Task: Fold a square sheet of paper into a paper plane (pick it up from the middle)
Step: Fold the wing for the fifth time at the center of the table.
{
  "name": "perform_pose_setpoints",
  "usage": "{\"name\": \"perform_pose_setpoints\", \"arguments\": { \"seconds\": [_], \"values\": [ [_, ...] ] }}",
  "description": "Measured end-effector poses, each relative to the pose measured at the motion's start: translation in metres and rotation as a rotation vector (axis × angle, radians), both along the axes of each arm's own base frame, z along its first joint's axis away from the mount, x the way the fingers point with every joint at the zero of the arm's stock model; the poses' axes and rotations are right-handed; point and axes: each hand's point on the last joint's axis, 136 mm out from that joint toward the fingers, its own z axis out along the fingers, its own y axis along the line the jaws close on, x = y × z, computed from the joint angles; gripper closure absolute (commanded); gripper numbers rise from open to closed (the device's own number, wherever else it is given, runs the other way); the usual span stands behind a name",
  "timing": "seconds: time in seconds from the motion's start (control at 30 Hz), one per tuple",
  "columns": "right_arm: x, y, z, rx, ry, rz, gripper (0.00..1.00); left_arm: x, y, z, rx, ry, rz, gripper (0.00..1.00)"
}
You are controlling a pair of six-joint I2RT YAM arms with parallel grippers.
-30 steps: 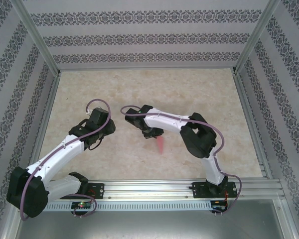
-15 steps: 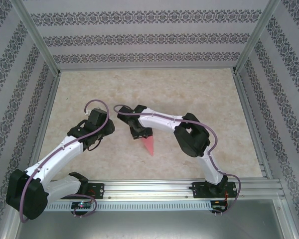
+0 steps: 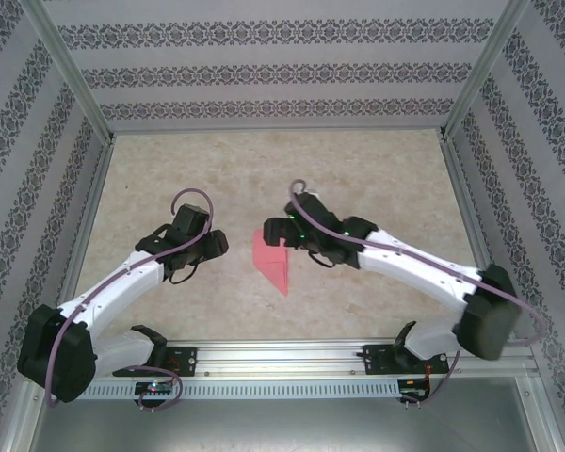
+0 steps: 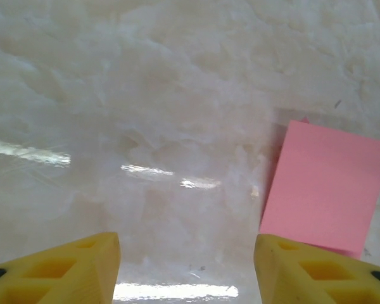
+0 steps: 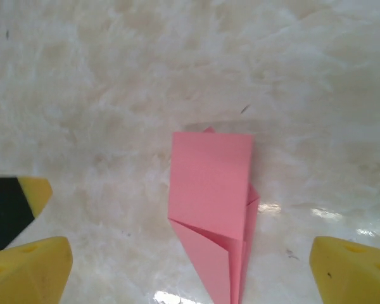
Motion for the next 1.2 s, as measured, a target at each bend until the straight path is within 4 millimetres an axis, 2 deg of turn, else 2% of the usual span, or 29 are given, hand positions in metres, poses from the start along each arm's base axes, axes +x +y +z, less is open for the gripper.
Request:
{"name": "perform_pose_setpoints", "arguments": {
  "seconds": [0.13,0.2,0.3,0.4,0.43,0.5,0.63,0.87,0.97,1.03,1.2],
  "values": [
    [0.008,-0.04,-0.02,0.108,-0.011,-0.109,0.02,0.003,-0.013,0.003,-0.055,-0.007,-0.041,0.29],
    [0.011,-0.059,-0.042,0.156,0.009,-0.175,0.02,0.006,-0.019,0.007,-0.081,-0.023,-0.057,0.22],
    [0.012,-0.073,-0.071,0.242,0.057,-0.23,0.02,0.009,-0.025,0.012,-0.108,-0.046,-0.076,0.14],
    [0.012,-0.081,-0.091,0.35,0.108,-0.262,0.02,0.012,-0.029,0.015,-0.124,-0.063,-0.088,0.0],
    [0.012,-0.081,-0.095,0.375,0.123,-0.265,0.02,0.013,-0.03,0.016,-0.128,-0.067,-0.091,0.0],
    [0.011,-0.074,-0.1,0.42,0.151,-0.243,0.02,0.015,-0.032,0.019,-0.137,-0.08,-0.097,0.0],
    [0.005,-0.048,-0.098,0.462,0.184,-0.139,0.02,0.018,-0.035,0.021,-0.156,-0.101,-0.1,0.0],
    [-0.006,0.014,-0.079,0.455,0.186,0.057,0.24,0.016,-0.032,0.003,-0.153,-0.071,-0.068,0.0],
    [-0.011,0.033,-0.074,0.454,0.183,0.109,0.34,0.015,-0.031,-0.007,-0.154,-0.047,-0.056,0.0],
    [-0.015,0.04,-0.077,0.453,0.194,0.13,0.36,0.015,-0.033,-0.011,-0.155,-0.034,-0.059,0.0],
    [-0.02,0.048,-0.098,0.437,0.256,0.146,0.46,0.013,-0.039,-0.019,-0.169,0.01,-0.081,0.0]
  ]
}}
